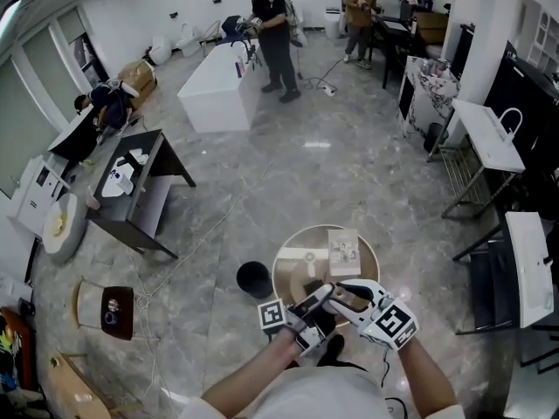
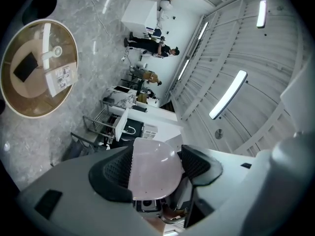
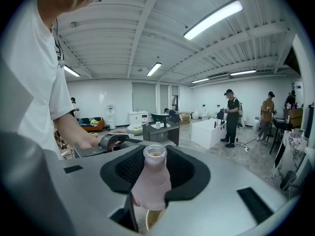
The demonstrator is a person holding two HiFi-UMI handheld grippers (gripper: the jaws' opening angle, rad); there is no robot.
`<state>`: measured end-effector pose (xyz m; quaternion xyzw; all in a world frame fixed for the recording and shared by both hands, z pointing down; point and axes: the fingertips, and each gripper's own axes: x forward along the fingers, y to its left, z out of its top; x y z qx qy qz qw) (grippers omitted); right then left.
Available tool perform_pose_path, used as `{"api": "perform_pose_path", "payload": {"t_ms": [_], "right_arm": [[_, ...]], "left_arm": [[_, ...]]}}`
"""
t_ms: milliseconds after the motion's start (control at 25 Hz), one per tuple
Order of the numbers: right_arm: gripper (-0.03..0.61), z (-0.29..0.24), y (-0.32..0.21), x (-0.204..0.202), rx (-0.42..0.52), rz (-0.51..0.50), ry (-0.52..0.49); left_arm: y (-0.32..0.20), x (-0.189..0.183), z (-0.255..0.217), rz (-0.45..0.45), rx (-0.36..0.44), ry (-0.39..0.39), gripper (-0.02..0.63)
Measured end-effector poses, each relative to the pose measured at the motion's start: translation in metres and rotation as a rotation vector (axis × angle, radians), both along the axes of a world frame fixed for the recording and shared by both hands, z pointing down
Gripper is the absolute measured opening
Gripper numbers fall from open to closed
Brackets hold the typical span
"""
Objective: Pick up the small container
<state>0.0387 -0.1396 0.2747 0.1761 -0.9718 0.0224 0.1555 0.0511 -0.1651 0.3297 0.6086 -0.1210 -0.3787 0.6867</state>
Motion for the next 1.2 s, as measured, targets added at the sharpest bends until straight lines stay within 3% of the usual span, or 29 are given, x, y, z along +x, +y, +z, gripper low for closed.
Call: {"api": "perform_pose_path", "payload": {"t_ms": [640, 1200], "right_arm": [[0.152, -0.018, 0.077, -0.051, 0.033, 0.109, -0.045], [0.152, -0.025, 0.134, -0.048, 0.035, 0.17, -0.056]], "left_arm": [[0.077, -0.051, -0.021, 0.094, 0.023, -0.016, 0.316], [0.136, -0.046, -0.025, 0.162, 0.02, -0.017, 0.316]]}}
